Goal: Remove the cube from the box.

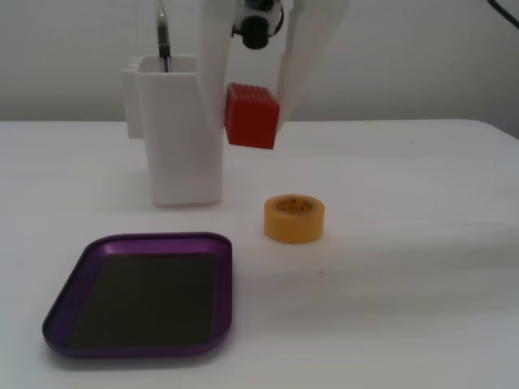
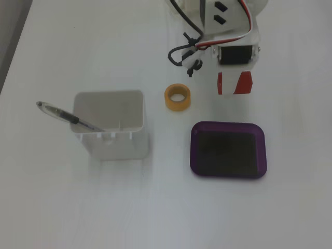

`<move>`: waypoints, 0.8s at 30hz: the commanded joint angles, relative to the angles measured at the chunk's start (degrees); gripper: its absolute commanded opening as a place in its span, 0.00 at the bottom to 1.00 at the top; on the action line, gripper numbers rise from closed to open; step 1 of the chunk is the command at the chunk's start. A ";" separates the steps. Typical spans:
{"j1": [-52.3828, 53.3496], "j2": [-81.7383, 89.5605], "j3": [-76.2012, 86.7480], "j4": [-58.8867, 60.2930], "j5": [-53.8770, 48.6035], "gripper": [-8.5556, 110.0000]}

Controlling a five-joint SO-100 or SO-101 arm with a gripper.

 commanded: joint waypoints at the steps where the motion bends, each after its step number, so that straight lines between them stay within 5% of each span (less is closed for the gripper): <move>1: -1.14 6.50 6.50 -3.60 2.37 0.07; 13: -1.93 16.00 40.78 -34.10 5.36 0.07; 24: -1.93 16.79 51.77 -43.59 5.36 0.07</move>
